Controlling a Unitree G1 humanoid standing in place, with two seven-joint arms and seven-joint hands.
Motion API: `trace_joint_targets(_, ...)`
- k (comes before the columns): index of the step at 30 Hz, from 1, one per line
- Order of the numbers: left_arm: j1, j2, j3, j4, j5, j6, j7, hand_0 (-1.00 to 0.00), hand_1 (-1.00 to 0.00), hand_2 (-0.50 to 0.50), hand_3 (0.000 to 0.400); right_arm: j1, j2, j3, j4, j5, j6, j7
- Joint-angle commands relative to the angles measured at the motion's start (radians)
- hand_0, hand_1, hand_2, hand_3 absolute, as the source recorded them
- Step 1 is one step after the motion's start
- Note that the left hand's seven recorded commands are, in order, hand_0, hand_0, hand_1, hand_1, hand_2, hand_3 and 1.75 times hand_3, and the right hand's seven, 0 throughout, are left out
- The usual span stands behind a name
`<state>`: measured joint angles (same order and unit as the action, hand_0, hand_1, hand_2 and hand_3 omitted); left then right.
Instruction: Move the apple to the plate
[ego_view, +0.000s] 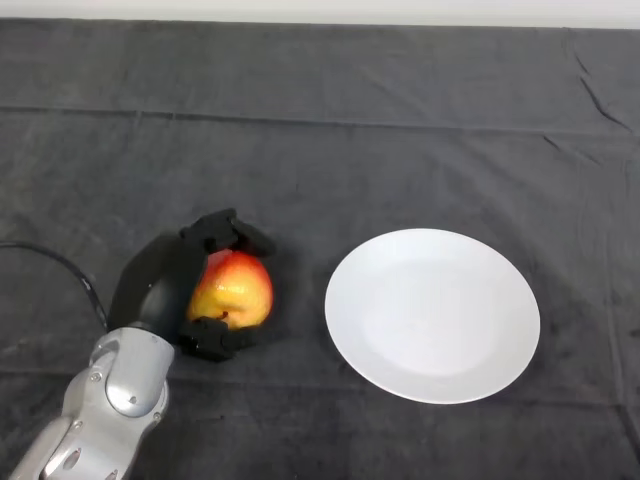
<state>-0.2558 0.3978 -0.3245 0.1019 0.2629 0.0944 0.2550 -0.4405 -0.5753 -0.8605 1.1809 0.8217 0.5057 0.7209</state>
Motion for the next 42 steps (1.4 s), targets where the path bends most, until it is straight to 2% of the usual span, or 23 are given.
trace_joint_targets(1,-0.022,-0.004,0.045,-0.059,0.037,0.014,0.021,-1.0,-1.0,0.0,0.4,0.019,-0.021,-0.0153,-0.012,0.0101,0.0,-0.0072)
trace_joint_targets(21,-0.146,-0.055,-0.033,-0.036,0.041,0.044,0.036,-1.0,-1.0,0.0,0.4,0.018,-0.021,-0.0151,-0.012,0.0106,0.0,-0.0071)
trace_joint_targets(34,-0.292,-0.134,-0.162,0.065,0.033,0.063,0.072,-1.0,-1.0,0.0,0.4,0.018,-0.022,-0.0151,-0.01,0.0108,0.0,-0.0062)
trace_joint_targets(42,-0.359,-0.158,-0.246,0.149,-0.001,0.019,0.096,-1.0,-1.0,0.0,0.4,0.017,-0.023,-0.0152,-0.008,0.011,0.001,-0.0052)
